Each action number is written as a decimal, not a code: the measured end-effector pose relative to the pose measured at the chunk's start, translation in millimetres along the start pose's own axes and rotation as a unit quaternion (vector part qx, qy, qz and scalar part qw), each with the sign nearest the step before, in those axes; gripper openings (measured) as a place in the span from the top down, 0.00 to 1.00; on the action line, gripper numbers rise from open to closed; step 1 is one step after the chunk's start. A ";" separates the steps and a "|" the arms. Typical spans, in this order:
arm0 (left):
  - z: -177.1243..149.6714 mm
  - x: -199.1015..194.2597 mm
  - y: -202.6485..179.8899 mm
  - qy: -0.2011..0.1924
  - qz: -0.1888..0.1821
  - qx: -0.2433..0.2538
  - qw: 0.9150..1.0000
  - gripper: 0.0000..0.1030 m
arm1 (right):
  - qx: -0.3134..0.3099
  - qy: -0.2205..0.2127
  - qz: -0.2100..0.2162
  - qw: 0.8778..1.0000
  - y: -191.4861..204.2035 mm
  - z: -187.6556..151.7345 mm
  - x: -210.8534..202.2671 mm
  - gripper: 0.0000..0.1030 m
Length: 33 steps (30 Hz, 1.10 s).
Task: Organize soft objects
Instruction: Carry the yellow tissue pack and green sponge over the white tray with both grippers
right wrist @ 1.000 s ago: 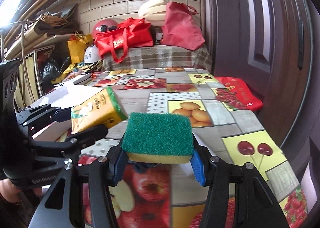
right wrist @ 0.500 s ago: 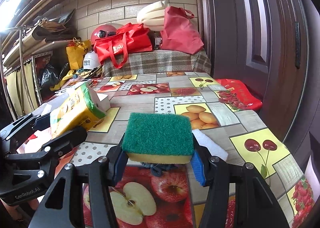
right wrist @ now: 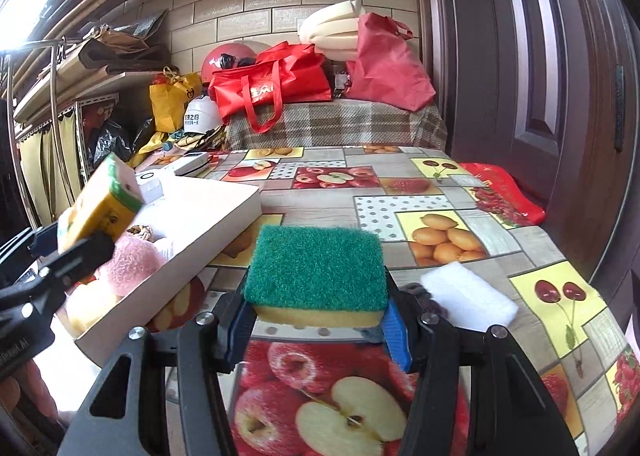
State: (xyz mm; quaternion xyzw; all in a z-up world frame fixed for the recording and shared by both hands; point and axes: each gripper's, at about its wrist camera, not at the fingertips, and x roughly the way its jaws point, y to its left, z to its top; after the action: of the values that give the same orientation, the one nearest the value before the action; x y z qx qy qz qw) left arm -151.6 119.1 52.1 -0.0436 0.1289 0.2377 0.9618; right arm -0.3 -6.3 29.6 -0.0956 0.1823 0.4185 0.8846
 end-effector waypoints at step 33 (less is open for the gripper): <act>-8.4 -0.1 127.3 0.025 0.104 -0.102 0.989 0.42 | -0.129 0.013 0.149 0.980 135.4 4.9 30.1 0.45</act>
State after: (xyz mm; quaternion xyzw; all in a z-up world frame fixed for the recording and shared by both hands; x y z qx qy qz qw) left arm -213.3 230.3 41.2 -0.1336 0.1321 0.3473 0.9187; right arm -86.5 102.0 19.7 -0.1863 0.1506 0.5644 0.7900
